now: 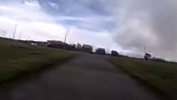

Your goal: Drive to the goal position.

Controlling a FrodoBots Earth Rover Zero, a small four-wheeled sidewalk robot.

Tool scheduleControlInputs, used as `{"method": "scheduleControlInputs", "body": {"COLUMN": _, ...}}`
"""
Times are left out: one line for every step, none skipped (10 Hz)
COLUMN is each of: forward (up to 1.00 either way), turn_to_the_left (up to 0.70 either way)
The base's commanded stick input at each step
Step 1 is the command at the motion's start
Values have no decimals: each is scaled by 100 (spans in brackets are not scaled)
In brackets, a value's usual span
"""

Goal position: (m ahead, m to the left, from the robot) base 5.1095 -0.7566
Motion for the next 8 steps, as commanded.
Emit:
{"method": "scheduleControlInputs", "body": {"forward": 100, "turn_to_the_left": -31}}
{"method": "scheduleControlInputs", "body": {"forward": 100, "turn_to_the_left": 0}}
{"method": "scheduleControlInputs", "body": {"forward": 100, "turn_to_the_left": -7}}
{"method": "scheduleControlInputs", "body": {"forward": 100, "turn_to_the_left": -25}}
{"method": "scheduleControlInputs", "body": {"forward": 100, "turn_to_the_left": -35}}
{"method": "scheduleControlInputs", "body": {"forward": 100, "turn_to_the_left": -32}}
{"method": "scheduleControlInputs", "body": {"forward": 100, "turn_to_the_left": -18}}
{"method": "scheduleControlInputs", "body": {"forward": 100, "turn_to_the_left": -5}}
